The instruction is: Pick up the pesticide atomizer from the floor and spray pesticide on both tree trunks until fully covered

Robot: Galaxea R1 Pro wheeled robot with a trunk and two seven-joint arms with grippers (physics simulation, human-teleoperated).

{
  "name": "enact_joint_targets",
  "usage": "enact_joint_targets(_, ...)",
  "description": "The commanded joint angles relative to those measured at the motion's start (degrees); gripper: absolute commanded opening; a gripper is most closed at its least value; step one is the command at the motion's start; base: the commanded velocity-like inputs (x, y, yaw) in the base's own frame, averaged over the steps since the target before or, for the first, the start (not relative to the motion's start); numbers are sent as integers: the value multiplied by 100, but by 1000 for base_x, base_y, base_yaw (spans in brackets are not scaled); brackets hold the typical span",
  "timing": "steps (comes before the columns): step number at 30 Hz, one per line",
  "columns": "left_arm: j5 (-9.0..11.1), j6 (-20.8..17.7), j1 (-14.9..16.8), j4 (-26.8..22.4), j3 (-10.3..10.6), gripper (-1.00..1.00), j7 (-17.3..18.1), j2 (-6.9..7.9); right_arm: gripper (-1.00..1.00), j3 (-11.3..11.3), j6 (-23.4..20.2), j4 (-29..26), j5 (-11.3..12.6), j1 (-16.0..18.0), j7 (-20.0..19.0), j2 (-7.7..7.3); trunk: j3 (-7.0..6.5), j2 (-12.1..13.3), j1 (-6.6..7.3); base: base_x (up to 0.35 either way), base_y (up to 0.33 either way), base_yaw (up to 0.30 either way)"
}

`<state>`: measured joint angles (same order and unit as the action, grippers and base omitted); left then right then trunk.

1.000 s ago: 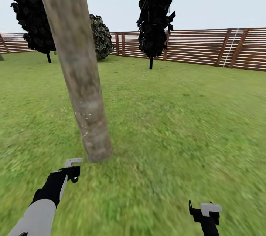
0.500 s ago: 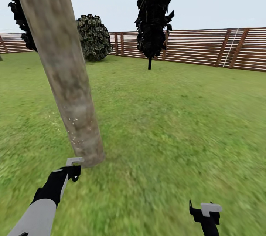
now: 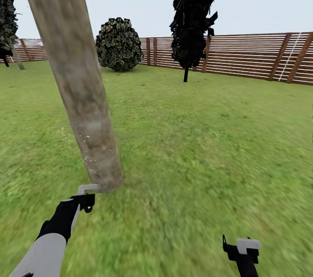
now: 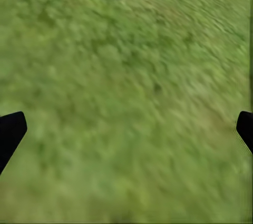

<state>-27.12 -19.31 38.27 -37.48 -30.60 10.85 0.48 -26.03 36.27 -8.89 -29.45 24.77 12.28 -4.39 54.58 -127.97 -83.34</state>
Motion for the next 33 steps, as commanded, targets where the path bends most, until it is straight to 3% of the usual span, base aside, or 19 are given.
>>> enact_joint_targets(1, -59, -21, 5, -14, -40, -100, 57, -5, 100, -22, 12, 10, -61, 3, 38, 0, 5, -2, 1, 0, -276, 2)
enact_joint_targets(8, -23, -25, 5, -14, -39, -100, -290, 5, 100, -18, 12, 10, -61, 3, 38, 0, 5, -2, 1, 0, -276, 23)
enact_joint_targets(25, -12, -38, 5, -14, -78, -100, -312, 31, 100, -17, 12, 10, -61, 1, 38, 7, 5, -2, 1, 101, -260, 259)
enact_joint_targets(33, -12, -38, 5, -14, -81, -100, -312, 22, 100, -17, 12, 10, -61, 1, 27, 0, 5, -2, 1, 141, -236, 14)
